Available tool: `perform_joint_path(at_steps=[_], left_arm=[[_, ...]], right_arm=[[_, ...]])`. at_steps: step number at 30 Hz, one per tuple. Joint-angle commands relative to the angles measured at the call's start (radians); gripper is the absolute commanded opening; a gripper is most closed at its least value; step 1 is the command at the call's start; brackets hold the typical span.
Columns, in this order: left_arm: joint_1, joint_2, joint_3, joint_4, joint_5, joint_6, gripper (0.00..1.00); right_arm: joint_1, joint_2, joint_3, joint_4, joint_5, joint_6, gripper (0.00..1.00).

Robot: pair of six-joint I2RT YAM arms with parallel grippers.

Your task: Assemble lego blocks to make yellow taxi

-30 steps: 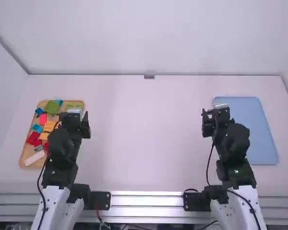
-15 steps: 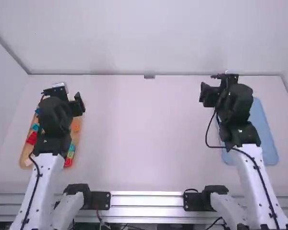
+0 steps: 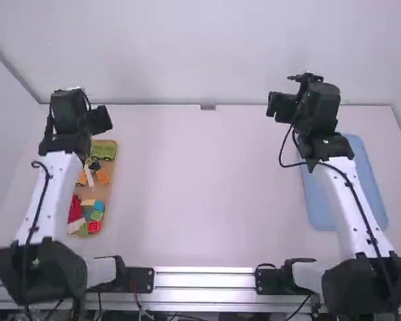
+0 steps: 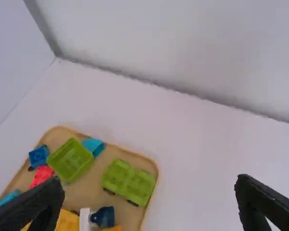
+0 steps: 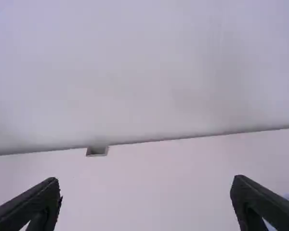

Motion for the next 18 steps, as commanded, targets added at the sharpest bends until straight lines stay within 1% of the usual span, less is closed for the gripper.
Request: perform_joint_path(at_steps=[1,2,4,6,8,9,11,14,17,18], left_arm=[[0.054,0.128,0.151,-0.079,-0.024,-0.06,0.96],[0.067,0.168,0.197,-0.12,-0.019,-0.071,0.97],[0.12,0.31,0.365,-0.279,0.028,-0.111,0.98],[0.143,0.371,0.435,-0.347,0.05,-0.124,0.98],[0.183,0.493,0.558,-0.479,0.047,-0.187,0.99],[0.189,0.507,0.571,-0.495,0.044,-0.198,0.99],[0.23,0.584,0.626,-0.572,0.047,-0.247,0.99],[0.274,0.631,0.627,-0.597,0.049,-0.297,0.99],[0.312,0.673,0.626,-0.607,0.137,-0.333,0.99],[0.333,0.685,0.626,-0.624,0.227,-0.36,0.99]], right_arm=[[0.02,0.024,0.057,-0.001,-0.006,-0.034,0.96],[0.025,0.031,0.064,0.0,-0.005,-0.042,0.96],[0.042,0.049,0.08,-0.001,-0.006,-0.072,0.98],[0.049,0.055,0.086,0.0,-0.006,-0.088,0.98],[0.06,0.06,0.091,0.001,-0.007,-0.114,0.98],[0.062,0.061,0.092,0.001,-0.006,-0.114,0.98],[0.069,0.061,0.092,0.003,0.004,-0.116,0.98],[0.066,0.061,0.092,0.002,0.004,-0.116,0.98],[0.068,0.061,0.092,-0.004,0.005,-0.116,0.98],[0.065,0.061,0.092,-0.006,0.004,-0.116,0.98]])
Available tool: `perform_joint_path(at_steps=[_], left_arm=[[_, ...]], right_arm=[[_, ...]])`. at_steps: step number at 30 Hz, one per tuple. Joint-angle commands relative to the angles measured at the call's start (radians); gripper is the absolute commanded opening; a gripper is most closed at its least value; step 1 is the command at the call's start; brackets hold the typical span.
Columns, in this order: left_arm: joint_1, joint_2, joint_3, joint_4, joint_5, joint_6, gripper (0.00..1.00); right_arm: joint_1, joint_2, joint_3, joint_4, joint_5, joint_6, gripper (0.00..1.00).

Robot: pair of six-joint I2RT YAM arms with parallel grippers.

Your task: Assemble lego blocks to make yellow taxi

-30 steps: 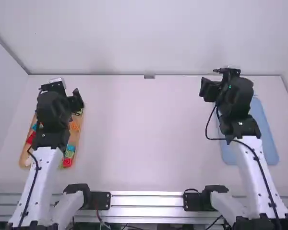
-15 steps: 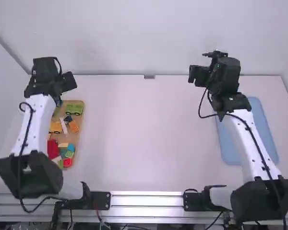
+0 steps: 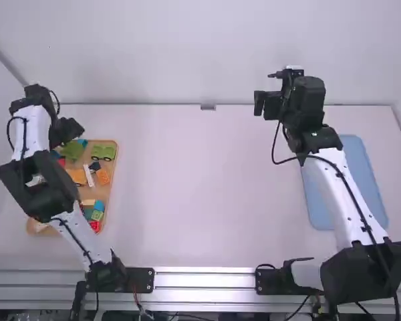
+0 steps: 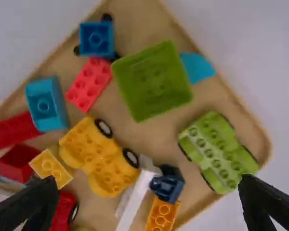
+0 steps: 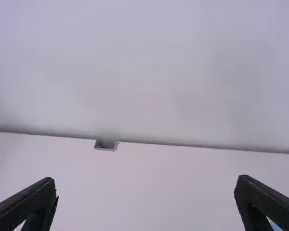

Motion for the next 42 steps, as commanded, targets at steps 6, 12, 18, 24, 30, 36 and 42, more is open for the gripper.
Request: perform_joint_path(at_steps=[6,12,18,24,30,36,42], left_arm=[[0.062,0.043,0.022,-0.078,0.169,-0.079,0.99],[0.071,0.049,-0.03,-0.037,0.159,-0.092,0.99],[0.069,0.049,-0.097,-0.031,0.034,-0.296,0.99],[0.072,0.049,-0.203,0.055,0.035,-0.324,0.99],[0.071,0.049,-0.278,0.13,0.04,-0.331,0.98],[0.072,0.049,-0.33,0.172,0.037,-0.357,0.95],[0.072,0.049,-0.387,0.241,0.037,-0.375,0.89]], right_arm=[[-0.019,0.007,0.038,-0.006,0.001,-0.004,0.98],[-0.019,0.007,0.016,0.015,0.001,-0.004,0.98],[-0.014,0.007,-0.003,0.035,0.002,-0.004,0.98],[-0.027,0.007,-0.019,0.054,0.001,-0.004,0.98],[-0.029,0.007,-0.041,0.083,0.001,-0.003,0.98],[-0.026,0.007,-0.063,0.128,0.002,-0.003,0.98],[-0.021,0.007,-0.063,0.129,0.001,-0.004,0.98]])
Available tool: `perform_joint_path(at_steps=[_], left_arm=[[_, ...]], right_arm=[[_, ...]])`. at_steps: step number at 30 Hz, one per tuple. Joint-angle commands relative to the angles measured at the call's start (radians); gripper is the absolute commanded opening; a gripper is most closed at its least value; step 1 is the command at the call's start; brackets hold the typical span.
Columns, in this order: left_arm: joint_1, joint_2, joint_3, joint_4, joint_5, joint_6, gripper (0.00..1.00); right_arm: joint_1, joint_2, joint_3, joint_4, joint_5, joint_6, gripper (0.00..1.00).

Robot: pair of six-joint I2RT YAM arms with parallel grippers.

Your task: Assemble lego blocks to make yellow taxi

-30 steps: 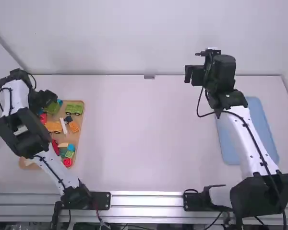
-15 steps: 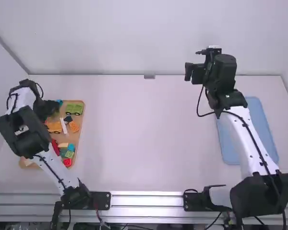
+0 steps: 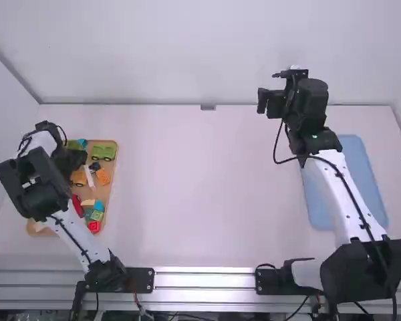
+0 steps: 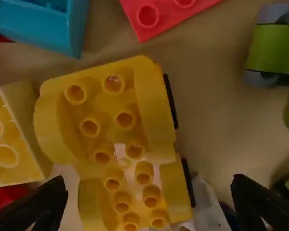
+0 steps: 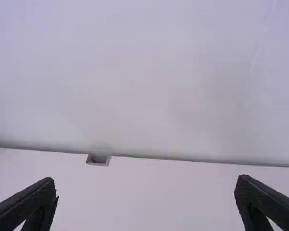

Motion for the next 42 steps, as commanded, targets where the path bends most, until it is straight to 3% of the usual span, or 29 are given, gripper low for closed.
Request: perform_joint_path(at_steps=[1,12,20,25,36,38,42], left_arm=[[0.002,0.017,-0.025,0.01,-0.008,-0.019,0.88],[0.001,0.017,-0.095,0.106,-0.008,-0.042,0.84],[0.001,0.017,-0.092,0.107,-0.007,-0.035,0.66],[0.001,0.016,-0.078,0.084,-0.007,-0.039,0.61],[-0.015,0.014,0.261,-0.275,-0.009,0.063,0.59],[-0.057,0.013,0.355,-0.349,-0.008,0.161,0.59],[-0.142,-0.013,0.385,-0.362,-0.008,0.266,0.57]], right_arm=[[0.006,0.006,-0.008,0.004,0.002,-0.002,0.98],[0.003,0.006,-0.008,0.004,0.002,-0.001,0.98],[0.003,0.006,-0.008,0.004,0.001,-0.001,0.98],[0.003,0.006,-0.008,0.004,0.002,-0.001,0.98],[0.003,0.006,-0.008,-0.005,0.001,-0.002,0.98],[0.003,0.006,-0.008,-0.013,0.001,-0.002,0.98],[0.003,0.006,-0.008,-0.016,0.001,-0.001,0.98]])
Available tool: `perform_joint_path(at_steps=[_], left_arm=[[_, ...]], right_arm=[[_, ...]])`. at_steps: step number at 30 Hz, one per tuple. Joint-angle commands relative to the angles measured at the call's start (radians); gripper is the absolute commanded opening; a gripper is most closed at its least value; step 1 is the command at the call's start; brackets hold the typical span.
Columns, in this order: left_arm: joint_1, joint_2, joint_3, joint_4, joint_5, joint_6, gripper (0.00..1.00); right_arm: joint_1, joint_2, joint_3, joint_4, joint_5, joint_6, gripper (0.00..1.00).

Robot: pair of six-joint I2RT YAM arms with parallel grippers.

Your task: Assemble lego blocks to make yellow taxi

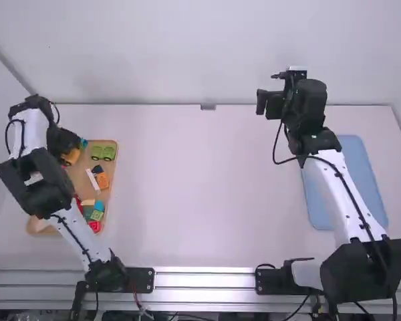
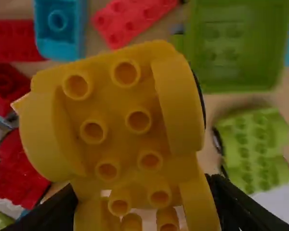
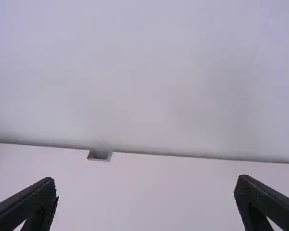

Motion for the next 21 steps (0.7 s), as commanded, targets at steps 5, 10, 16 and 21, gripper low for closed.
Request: perform_joint_path(at_steps=[5,10,16,21], left_arm=[[-0.253,-0.046,0.015,0.02,0.001,0.23,0.49],[-0.453,-0.063,0.015,0.002,-0.102,0.235,0.45],[-0.666,-0.063,-0.02,0.048,-0.158,0.359,0.45],[-0.822,-0.068,-0.129,0.199,-0.055,0.616,0.44]], right_arm=[[-0.002,0.006,-0.008,0.005,0.002,0.001,0.98],[-0.002,0.006,-0.008,-0.012,0.002,0.001,0.98],[-0.002,0.006,-0.008,-0.039,0.005,0.001,0.98],[-0.02,0.006,-0.008,-0.053,0.005,0.001,0.98]])
